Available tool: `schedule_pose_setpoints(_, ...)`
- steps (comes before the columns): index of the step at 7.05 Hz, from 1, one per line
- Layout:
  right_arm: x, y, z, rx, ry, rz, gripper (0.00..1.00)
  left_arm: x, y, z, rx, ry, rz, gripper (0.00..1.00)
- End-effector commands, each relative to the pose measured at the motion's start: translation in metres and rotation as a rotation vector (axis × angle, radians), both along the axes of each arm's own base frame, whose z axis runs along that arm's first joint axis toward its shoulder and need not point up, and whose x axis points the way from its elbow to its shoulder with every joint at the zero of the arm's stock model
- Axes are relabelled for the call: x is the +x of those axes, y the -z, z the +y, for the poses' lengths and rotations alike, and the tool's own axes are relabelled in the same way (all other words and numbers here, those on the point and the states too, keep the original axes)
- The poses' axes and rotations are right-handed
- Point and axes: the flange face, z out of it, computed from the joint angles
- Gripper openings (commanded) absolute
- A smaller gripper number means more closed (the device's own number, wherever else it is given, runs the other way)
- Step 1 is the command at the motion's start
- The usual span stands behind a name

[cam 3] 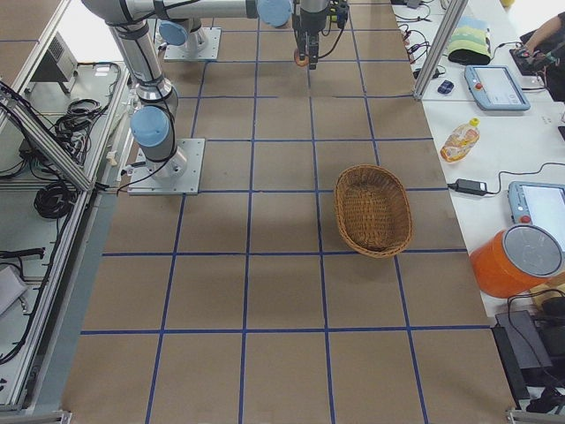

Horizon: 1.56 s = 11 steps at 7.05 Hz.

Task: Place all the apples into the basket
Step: 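Carry the red apple toward the table center and release it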

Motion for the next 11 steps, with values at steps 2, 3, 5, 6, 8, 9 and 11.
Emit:
schedule_pose_setpoints(2,0.000,0.001,0.001,0.002,0.000,-0.001,1.00,-0.102,0.031,0.008,-0.025,-0.018,0.041,0.25)
schedule_pose_setpoints(3,0.001,0.000,0.002,0.001,-0.002,0.000,1.00,-0.103,0.048,0.006,-0.015,-0.028,0.030,0.60)
schedule_pose_setpoints(5,0.002,0.000,0.002,-0.001,-0.003,-0.001,1.00,-0.106,0.049,-0.012,-0.095,0.004,0.073,1.00)
schedule_pose_setpoints(6,0.003,0.000,0.002,0.001,-0.003,0.000,1.00,-0.073,0.030,-0.036,-0.112,-0.056,0.105,1.00)
schedule_pose_setpoints(8,0.001,0.004,0.002,0.011,-0.003,0.005,1.00,-0.019,0.000,-0.061,-0.103,-0.138,0.203,1.00)
schedule_pose_setpoints(9,0.003,0.008,0.004,0.015,0.001,-0.001,1.00,0.038,-0.018,-0.075,-0.109,-0.091,0.156,1.00)
schedule_pose_setpoints(11,0.040,0.039,-0.002,0.042,0.002,-0.006,1.00,0.158,-0.044,-0.082,-0.074,0.058,-0.124,1.00)
